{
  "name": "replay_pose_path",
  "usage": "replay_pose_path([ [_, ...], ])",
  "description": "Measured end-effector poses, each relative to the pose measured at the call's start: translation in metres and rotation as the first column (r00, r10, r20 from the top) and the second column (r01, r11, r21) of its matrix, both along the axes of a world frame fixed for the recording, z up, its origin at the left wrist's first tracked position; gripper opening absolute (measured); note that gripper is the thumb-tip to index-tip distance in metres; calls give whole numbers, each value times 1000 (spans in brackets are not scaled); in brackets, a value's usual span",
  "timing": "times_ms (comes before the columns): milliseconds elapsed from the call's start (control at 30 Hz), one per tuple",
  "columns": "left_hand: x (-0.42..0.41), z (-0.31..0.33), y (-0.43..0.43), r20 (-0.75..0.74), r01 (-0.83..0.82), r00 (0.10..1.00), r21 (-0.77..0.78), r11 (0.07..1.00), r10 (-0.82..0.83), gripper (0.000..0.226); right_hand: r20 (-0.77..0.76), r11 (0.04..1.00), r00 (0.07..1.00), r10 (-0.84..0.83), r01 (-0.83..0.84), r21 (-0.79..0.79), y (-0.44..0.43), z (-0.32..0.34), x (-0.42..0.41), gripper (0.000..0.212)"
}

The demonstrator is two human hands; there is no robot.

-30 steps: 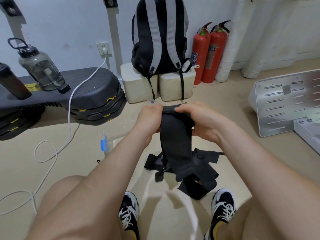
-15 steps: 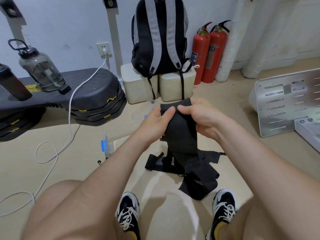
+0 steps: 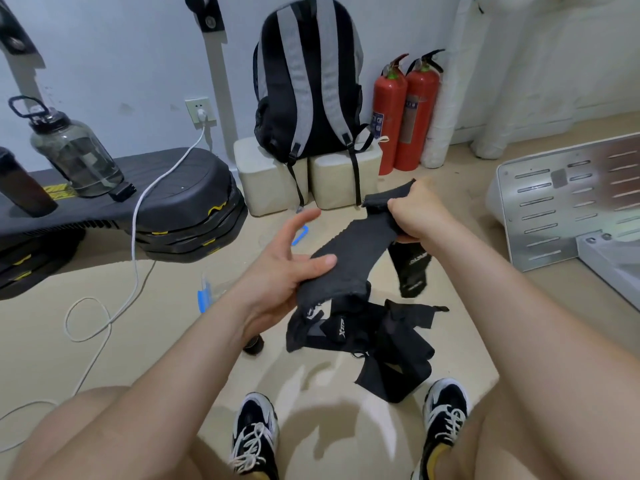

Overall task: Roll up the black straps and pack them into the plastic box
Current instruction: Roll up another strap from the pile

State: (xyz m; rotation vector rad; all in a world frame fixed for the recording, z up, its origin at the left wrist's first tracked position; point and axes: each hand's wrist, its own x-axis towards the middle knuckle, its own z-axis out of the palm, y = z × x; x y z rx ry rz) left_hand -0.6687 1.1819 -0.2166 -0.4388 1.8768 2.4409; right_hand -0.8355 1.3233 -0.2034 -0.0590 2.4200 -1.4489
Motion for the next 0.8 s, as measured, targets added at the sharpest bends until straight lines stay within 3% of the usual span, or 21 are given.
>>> replay_pose_path([
  [100, 11, 7, -5, -98, 153, 985, 87, 984, -144, 45, -38, 999, 998, -50, 50, 16, 1, -2, -1, 37],
  [233, 21, 10, -4, -94, 282, 955, 12, 959, -280, 34, -189, 990, 973, -131, 121, -67, 4, 3, -4, 31],
  [333, 24, 12, -12, -110, 341, 934, -5, 940, -339, 40, -271, 984, 951, -152, 120, -130, 5, 4, -1, 34],
  [400, 25, 15, -17, -148, 352, 926, 14, 936, -346, 52, -223, 977, 963, -149, 108, -186, 1, 3, 1, 34],
  [467, 28, 21, -17, -171, 289, 944, 21, 957, -281, 61, -118, 961, 981, -155, 122, -247, -3, 1, 2, 37],
  [567, 31, 28, -12, -207, 78, 973, -131, 988, -104, 61, -11, 938, 990, -141, 130, -322, -6, 1, 2, 36],
  [700, 31, 32, -11, -257, -91, 966, -310, 947, 8, 36, 68, 924, 993, -93, 112, -367, -8, 4, 2, 38],
  [800, 33, 34, -17, -239, -95, 970, -265, 960, 30, 7, 160, 901, 987, -23, 90, -424, -8, 7, 4, 43],
])
